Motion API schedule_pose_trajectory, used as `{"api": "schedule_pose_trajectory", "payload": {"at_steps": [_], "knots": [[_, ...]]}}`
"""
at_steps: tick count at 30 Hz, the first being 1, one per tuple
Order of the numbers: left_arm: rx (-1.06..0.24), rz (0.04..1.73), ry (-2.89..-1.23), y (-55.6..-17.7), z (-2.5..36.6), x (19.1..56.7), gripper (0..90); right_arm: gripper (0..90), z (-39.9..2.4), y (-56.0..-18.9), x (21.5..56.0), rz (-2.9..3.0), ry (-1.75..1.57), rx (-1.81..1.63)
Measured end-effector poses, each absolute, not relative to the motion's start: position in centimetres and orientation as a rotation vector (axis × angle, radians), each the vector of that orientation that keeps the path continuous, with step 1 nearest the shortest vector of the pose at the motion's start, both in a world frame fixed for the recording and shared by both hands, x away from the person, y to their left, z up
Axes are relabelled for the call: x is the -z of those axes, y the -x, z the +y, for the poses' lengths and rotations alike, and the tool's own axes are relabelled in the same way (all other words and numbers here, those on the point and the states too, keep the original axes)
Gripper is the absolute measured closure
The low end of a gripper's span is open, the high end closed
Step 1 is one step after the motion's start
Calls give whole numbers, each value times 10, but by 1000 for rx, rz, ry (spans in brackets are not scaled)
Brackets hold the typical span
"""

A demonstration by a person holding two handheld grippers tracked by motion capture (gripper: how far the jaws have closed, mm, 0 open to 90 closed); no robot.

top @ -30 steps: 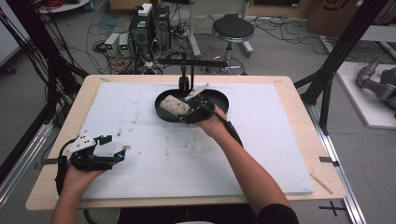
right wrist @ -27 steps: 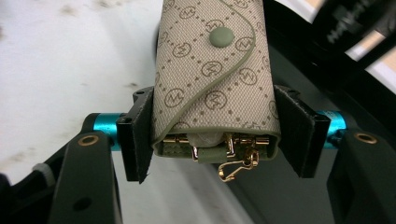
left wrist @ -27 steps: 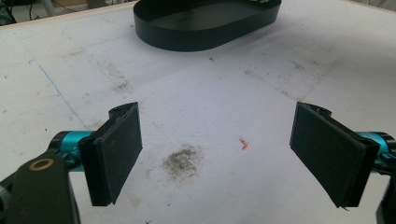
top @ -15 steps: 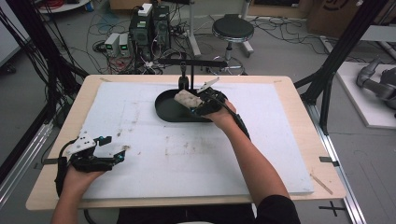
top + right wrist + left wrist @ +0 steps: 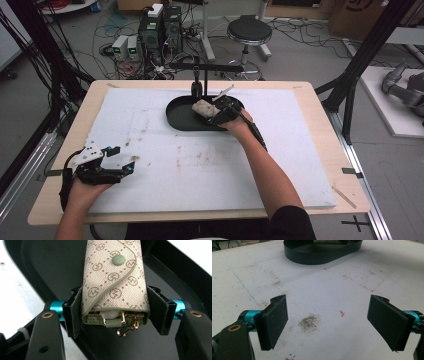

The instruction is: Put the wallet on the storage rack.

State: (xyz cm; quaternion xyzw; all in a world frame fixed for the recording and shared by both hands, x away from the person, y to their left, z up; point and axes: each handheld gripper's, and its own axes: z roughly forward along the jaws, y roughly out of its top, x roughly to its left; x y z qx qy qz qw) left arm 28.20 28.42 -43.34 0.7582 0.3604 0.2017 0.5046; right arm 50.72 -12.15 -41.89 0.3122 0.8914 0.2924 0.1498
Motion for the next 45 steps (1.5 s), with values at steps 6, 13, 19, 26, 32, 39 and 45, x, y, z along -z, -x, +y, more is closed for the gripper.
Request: {"api": "schedule_pose_trajectory", "payload": {"at_steps": [6,13,19,26,32,39,45], "knots": [[-487,868,-1833,-282,284,433,168,362,-126,-513,425,2574,-935,-810],[-483,861,-1846,-282,282,434,168,340,-130,-515,429,2583,-1001,-810],[-479,864,-1849,-282,281,434,168,302,-132,-514,425,2558,-1014,-843],[-469,856,-1852,-283,279,435,168,241,-138,-507,412,2543,-1027,-878],[-461,844,-1844,-283,277,433,168,212,-149,-495,398,2546,-1022,-899],[-452,838,-1844,-284,273,433,168,209,-163,-476,377,2526,-989,-947],[-442,829,-1841,-284,269,432,168,209,-182,-463,372,2486,-984,-1012]]}}
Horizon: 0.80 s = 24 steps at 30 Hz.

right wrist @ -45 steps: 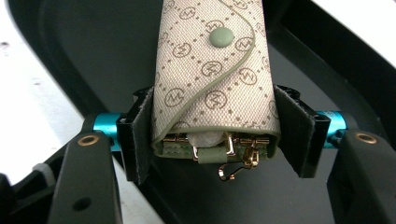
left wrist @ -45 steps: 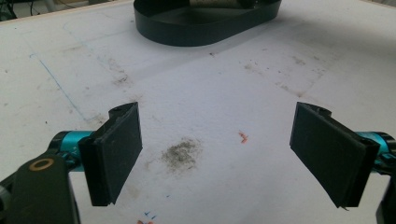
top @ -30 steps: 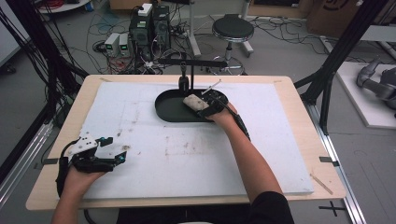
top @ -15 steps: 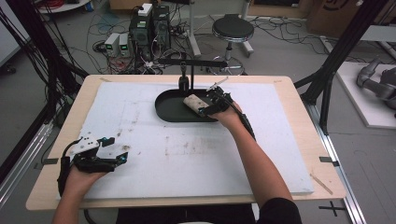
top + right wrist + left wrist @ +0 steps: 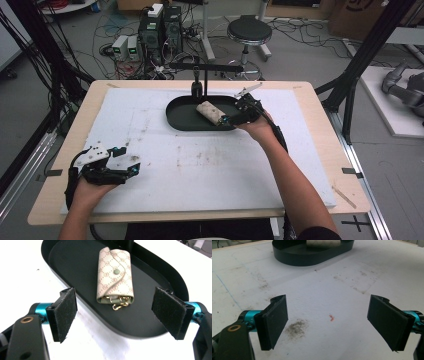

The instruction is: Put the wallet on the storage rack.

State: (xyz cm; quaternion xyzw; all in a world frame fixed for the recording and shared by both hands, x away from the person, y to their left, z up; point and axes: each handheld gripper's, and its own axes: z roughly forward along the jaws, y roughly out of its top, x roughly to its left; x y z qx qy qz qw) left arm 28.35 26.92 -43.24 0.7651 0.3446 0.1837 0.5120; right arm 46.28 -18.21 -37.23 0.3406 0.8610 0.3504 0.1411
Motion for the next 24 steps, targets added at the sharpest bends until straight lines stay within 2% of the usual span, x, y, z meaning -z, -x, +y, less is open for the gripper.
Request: {"api": "schedule_pose_trajectory", "payload": {"at_steps": [8,24], "knots": [[-429,817,-1834,-287,260,432,168,203,-210,-439,373,2475,-1019,-1039],[-412,751,-1857,-296,233,431,167,203,-258,-368,386,2344,-1032,-1169]]}}
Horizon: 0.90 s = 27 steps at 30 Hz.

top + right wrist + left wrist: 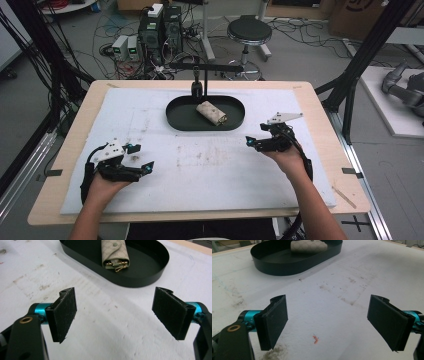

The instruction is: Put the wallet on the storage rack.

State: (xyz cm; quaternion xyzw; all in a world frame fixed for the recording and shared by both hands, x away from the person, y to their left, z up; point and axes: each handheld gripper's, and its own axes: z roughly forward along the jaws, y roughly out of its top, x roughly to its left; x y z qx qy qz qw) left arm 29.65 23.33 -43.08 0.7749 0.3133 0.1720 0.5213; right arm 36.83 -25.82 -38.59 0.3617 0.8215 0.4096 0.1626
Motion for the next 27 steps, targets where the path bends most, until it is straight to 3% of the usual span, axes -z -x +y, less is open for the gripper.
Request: {"api": "schedule_pose_trajectory", "payload": {"at_steps": [19,27], "knots": [[-408,731,-1814,-308,224,432,167,203,-300,-326,421,2172,-1092,-1305],[-413,743,-1821,-310,222,438,166,202,-310,-324,433,2138,-1143,-1311]]}}
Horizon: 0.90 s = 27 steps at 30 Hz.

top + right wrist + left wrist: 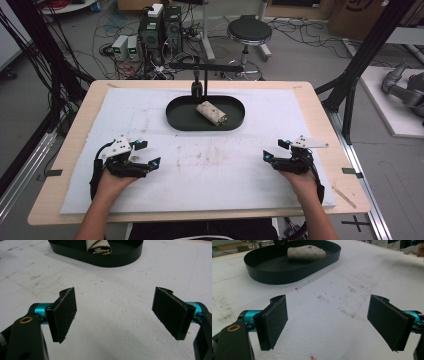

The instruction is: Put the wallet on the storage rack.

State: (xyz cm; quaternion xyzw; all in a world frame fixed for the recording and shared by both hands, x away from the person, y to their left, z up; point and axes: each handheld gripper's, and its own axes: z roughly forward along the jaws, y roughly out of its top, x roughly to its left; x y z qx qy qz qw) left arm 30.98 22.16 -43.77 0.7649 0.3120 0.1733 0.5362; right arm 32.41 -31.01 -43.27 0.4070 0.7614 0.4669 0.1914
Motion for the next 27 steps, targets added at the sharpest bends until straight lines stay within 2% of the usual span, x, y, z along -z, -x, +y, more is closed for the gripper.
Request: {"api": "schedule_pose_trajectory", "payload": {"at_steps": [27], "knots": [[-440,748,-1808,-309,223,439,166,192,-310,-324,441,2135,-1164,-1265]]}}
